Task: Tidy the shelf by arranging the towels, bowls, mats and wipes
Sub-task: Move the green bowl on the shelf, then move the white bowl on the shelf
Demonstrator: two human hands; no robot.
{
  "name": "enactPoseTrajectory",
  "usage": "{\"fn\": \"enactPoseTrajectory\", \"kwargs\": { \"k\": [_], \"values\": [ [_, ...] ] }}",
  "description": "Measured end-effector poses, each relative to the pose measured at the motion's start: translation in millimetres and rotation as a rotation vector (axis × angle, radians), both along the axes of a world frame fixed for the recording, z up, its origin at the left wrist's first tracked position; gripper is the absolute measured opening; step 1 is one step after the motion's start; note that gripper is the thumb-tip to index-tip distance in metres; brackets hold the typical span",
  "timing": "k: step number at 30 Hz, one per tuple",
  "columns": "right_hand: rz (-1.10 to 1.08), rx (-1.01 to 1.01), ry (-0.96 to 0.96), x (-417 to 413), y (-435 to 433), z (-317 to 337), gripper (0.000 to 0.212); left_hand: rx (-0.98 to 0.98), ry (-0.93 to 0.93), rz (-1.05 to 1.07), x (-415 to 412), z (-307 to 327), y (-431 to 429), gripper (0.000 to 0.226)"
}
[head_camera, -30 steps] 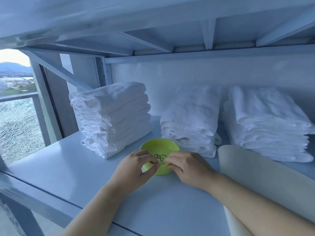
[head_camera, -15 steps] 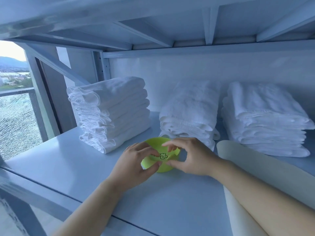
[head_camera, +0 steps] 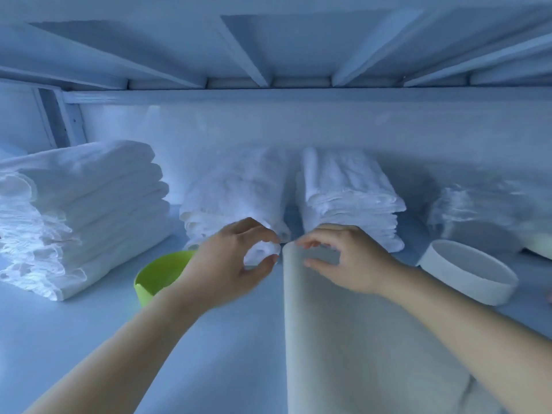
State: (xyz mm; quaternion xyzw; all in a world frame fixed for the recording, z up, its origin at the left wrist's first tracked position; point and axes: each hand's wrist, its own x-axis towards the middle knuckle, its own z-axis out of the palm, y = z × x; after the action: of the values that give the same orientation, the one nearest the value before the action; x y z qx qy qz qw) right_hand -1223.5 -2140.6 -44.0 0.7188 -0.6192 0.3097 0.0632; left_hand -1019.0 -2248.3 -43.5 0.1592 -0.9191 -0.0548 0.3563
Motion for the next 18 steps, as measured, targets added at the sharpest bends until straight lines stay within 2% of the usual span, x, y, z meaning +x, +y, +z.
{"fn": "enactPoseTrajectory", "kwargs": {
  "k": [7,12,15,18],
  "values": [
    [-0.188,-0.044,-0.023,-78,90,-9,0.023,-0.051,-0.073,-0.164,-111,9,56,0.037],
    [-0.361,-0.031,-0.017,-139,149,-15,0.026,-0.036,-0.162,-0.226,-184,10,93,0.028],
    [-0.398,0.021,0.021,-167,172,-17,0.029,-0.05,-0.307,-0.17,-220,10,115,0.031],
    [-0.397,0.087,0.055,-184,186,-18,0.034,-0.094,-0.47,-0.105,-247,5,133,0.047]
  ]
}}
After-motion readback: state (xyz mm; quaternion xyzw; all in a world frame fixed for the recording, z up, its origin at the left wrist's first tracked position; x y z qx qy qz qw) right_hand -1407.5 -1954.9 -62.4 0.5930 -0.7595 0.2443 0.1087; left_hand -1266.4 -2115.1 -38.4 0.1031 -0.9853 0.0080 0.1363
